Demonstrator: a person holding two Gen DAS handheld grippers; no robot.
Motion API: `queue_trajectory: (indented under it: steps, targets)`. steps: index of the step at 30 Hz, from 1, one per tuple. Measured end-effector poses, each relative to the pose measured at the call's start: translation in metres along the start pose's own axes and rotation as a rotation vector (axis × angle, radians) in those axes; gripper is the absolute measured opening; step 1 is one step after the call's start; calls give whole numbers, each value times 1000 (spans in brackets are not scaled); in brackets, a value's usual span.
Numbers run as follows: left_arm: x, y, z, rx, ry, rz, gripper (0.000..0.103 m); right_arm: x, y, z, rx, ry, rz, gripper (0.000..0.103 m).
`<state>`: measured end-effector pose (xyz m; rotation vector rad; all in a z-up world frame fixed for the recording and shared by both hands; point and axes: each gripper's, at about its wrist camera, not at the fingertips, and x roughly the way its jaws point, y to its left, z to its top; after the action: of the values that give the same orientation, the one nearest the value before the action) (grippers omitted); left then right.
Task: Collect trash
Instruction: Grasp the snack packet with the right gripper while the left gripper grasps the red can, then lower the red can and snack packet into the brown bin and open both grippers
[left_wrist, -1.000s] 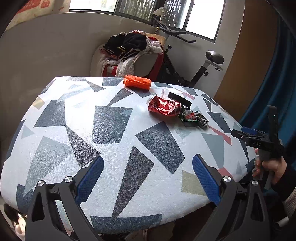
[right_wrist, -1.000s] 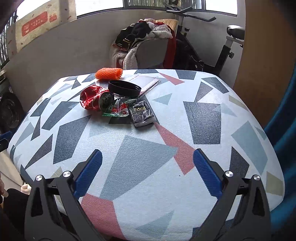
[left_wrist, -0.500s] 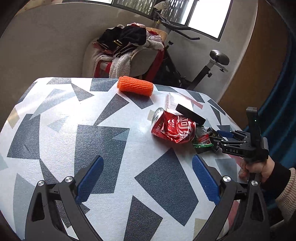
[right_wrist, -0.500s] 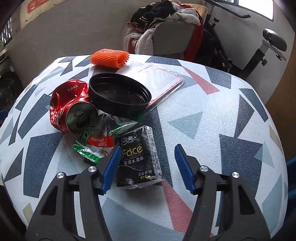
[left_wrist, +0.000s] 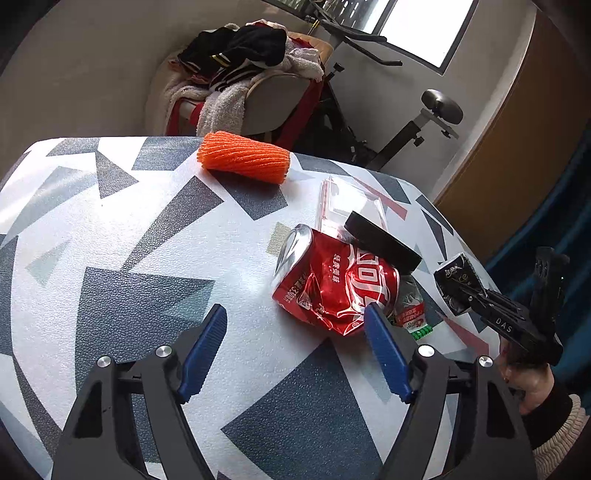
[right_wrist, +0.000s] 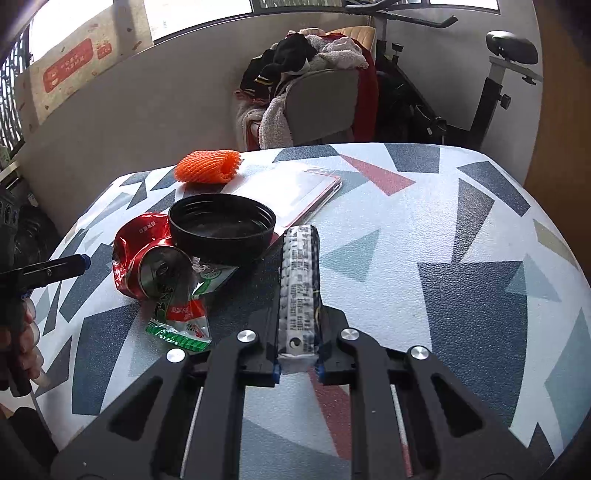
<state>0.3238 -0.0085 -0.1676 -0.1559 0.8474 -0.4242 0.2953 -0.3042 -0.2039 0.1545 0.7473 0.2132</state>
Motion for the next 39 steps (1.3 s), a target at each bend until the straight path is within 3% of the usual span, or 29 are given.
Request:
queue_trajectory:
  steps: [3,6,9,11,12,13,18,24,30,39]
  targets:
    - [20,-5,18,46,8,18,69,0,-2,1,13,-5,1,16]
    - [41,-4,33,53,35,43,51,0,2,0,-7,-5,-1,16]
    - [55,-3,41,44,55,54,47,2,4,0,-18,3,-1,16]
    - [61,-4,42,59,79,42,37,3,3,0,-18,8,2,16]
    - [59,-7,42,80,74,38,26,3,3,0,-16,8,3,16]
    - [56,-10,40,111,75,66,22,3,3,0,-14,7,1,16]
    - [13,-10,24,130,41,66,19,2,6,0,-32,-1,-3,16]
    - [-41,-14,0,189,14,89,19,0,30,-2,-151,36,-15,16]
    - [-95,-31,-26,213,-27,70,19,-57,51,-5,-75,-37,95,16]
    - [-161,-70,-94,233,-56,20,19,-148,90,-75,-135,-42,119,16]
